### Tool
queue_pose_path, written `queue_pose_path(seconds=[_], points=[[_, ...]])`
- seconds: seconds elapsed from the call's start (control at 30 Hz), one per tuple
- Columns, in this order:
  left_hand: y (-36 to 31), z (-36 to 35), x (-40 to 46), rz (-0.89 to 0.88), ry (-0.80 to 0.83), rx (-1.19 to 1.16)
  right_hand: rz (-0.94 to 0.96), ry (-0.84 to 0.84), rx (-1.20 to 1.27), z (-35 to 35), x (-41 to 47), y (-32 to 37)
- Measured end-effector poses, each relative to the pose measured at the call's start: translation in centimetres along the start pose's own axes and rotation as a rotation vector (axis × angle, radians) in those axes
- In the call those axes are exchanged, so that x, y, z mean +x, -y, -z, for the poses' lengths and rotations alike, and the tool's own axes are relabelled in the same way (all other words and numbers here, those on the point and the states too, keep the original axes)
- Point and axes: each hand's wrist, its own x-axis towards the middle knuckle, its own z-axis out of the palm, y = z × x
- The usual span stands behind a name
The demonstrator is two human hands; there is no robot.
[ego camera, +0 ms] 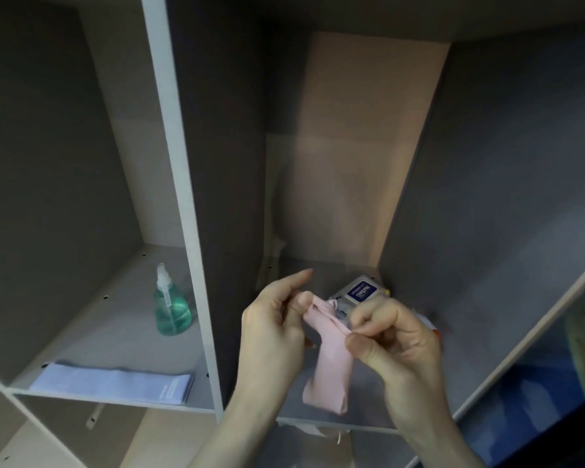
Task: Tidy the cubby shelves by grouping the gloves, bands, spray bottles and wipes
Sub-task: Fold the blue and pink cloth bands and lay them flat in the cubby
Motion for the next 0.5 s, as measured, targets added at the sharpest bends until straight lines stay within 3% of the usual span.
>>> queue_pose_path(seconds=[0.1, 0.2, 0.4, 0.5], points=[[-0.1, -0.1, -0.2, 0.009, 0.026, -0.015, -0.084, -0.002, 0.059, 0.5, -0.1, -0.1], [-0.6, 0.2, -0.6, 0.012, 0.057, -0.119, -0.207, 0.099, -0.137, 1.0, -0.2, 0.0], [-1.0, 0.8, -1.1, 0.100, 0.255, -0.220, -0.078, 0.039, -0.495, 0.5, 0.2, 0.5], [-1.0, 1.2, -1.3, 0.035, 0.225, -0.074, -0.007, 0.019, -0.408, 0.3, 0.3, 0.3]])
